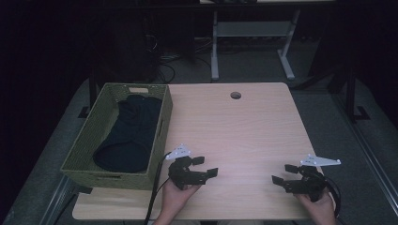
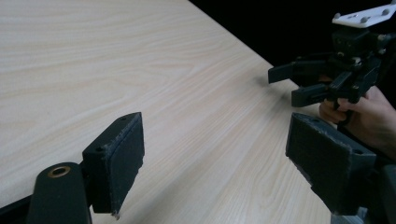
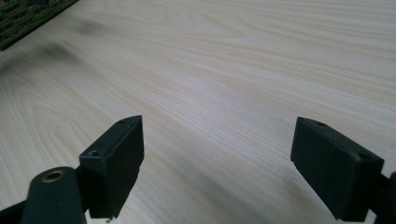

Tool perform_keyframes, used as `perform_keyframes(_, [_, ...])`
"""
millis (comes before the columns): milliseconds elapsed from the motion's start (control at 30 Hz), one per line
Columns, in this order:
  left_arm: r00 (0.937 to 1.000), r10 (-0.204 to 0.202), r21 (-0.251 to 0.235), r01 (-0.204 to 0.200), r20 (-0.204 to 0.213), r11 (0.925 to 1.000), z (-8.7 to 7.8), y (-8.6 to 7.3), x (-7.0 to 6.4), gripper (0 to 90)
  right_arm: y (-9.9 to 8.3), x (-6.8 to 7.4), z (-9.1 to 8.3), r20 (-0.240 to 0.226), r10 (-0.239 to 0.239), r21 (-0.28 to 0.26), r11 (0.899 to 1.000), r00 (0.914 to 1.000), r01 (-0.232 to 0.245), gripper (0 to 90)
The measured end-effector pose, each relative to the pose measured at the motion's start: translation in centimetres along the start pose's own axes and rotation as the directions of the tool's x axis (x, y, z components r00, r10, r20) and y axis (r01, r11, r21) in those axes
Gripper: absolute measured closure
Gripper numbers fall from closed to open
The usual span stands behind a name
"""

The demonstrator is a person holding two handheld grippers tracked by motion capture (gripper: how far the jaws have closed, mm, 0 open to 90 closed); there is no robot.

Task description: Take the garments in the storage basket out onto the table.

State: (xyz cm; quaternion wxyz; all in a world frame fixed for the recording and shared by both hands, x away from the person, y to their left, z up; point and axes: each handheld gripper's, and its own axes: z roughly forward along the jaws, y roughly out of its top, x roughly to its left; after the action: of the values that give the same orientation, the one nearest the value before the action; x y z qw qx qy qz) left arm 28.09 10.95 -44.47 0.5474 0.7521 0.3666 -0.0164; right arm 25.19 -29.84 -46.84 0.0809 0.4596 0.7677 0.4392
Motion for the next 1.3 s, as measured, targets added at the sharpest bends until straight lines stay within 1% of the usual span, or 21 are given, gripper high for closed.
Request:
perform_keyframes(100, [1.0, 0.001, 0.004, -0.001, 0.003, 1.0, 0.0, 0.4, -0.1, 19.4, 0.0, 0.0, -0.1, 0.005, -0.008, -0.006, 1.0, 1.0, 0.008, 16.9])
perform_keyframes(167, [0.9999, 0.016, 0.0, -0.016, 0.005, 0.9999, -0.1, 0.8, -0.4, 19.4, 0.0, 0.1, -0.1, 0.003, -0.008, -0.004, 1.0, 1.0, 0.008, 16.9])
perform_keyframes(400, [0.9986, 0.025, -0.029, -0.024, 0.047, 0.9993, -1.2, 2.5, -1.1, 20.1, 0.2, 0.2, -0.2, 0.008, -0.016, -0.007, 1.0, 0.9998, 0.016, 16.8])
perform_keyframes(467, [0.9984, 0.023, -0.031, -0.021, 0.052, 0.9993, -1.4, 2.7, -1.1, 20.1, 0.2, 0.2, -0.2, 0.009, -0.021, -0.008, 1.0, 0.9997, 0.022, 16.8])
perform_keyframes(500, [0.9979, 0.023, -0.032, -0.021, 0.06, 0.9992, -1.7, 3.1, -1.2, 20.1, 0.3, 0.3, -0.2, 0.009, -0.021, -0.007, 1.0, 0.9997, 0.021, 16.7])
perform_keyframes(733, [0.9968, 0.026, -0.051, -0.022, 0.076, 0.9984, -3.4, 4.9, -1.4, 20.2, 0.4, 0.4, -0.2, 0.011, -0.019, -0.016, 1.0, 0.9998, 0.02, 16.6])
perform_keyframes(900, [0.9967, 0.017, -0.058, -0.012, 0.08, 0.9982, -4.5, 5.9, -1.1, 20.8, 0.5, 0.4, -0.3, 0.009, -0.019, -0.019, 1.0, 0.9998, 0.019, 16.6])
perform_keyframes(1033, [0.998, 0.012, -0.072, -0.008, 0.062, 0.9974, -5.8, 6.9, -0.6, 22.0, 0.6, 0.5, -0.3, 0.007, -0.015, -0.023, 1.0, 0.9999, 0.015, 16.6])
perform_keyframes(1133, [0.9984, 0.004, -0.073, 0.001, 0.057, 0.9973, -6.7, 7.7, -0.1, 22.0, 0.6, 0.4, -0.2, 0.005, -0.013, -0.02, 1.0, 0.9999, 0.013, 16.6])
perform_keyframes(1233, [0.9987, -0.005, -0.086, 0.009, 0.051, 0.9963, -7.7, 8.5, 0.4, 22.2, 0.6, 0.5, -0.2, 0.001, -0.014, -0.022, 1.0, 0.9999, 0.014, 16.6])
perform_keyframes(1300, [0.9993, 0.0, -0.091, 0.003, 0.039, 0.9958, -8.5, 9.1, 0.8, 22.2, 0.6, 0.5, -0.2, 0.004, -0.011, -0.029, 1.0, 0.9999, 0.011, 16.6])
